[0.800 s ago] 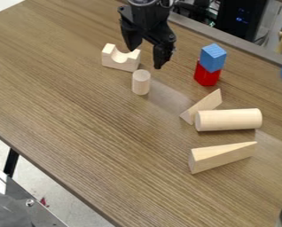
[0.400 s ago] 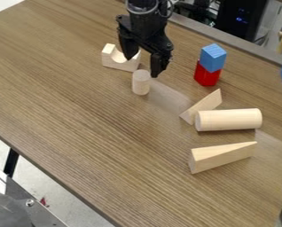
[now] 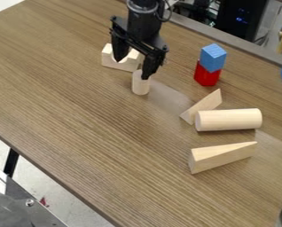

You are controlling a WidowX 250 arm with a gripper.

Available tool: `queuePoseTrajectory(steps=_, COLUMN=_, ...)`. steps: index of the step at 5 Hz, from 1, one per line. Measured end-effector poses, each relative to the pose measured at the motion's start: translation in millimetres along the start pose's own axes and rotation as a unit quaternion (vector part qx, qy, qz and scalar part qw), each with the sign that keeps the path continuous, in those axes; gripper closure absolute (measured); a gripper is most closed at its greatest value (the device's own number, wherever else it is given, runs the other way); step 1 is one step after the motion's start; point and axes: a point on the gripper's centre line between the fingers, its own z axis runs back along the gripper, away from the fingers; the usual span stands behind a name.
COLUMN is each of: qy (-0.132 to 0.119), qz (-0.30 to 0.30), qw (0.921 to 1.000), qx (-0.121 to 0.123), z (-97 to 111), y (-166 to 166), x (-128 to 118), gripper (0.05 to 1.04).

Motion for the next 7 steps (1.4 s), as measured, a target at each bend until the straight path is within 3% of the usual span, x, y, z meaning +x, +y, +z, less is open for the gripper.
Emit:
queuePoseTrajectory(steps=1, qy=0.006, qz=-0.001, qw=1.0, qx=0.003, z=-3, y=-1, x=2, gripper=0.085)
queuePoseTrajectory(steps=2, qy=0.029, qz=0.0, qw=0.9994, qx=-0.02, z=-2, y=-8, x=-1, gripper=0.085)
queuePoseTrajectory(steps=3, qy=0.042, qz=-0.001, qw=0.9987, qx=-0.027, z=10, y=-9, x=3, gripper=0.085)
queuePoseTrajectory(steps=4, qy=0.041, qz=-0.006, qw=0.9991, qx=-0.01, z=22, y=-6, x=7, gripper=0.085)
queuePoseTrajectory(steps=5, qy=0.03, qz=-0.001, qw=0.9994, qx=-0.014, z=35, y=-6, x=11, gripper=0.085)
queuePoseTrajectory(steps=7, qy=0.011, qz=-0.024, qw=0.9997, qx=0.001, z=23, y=-4, x=10, gripper=0.085)
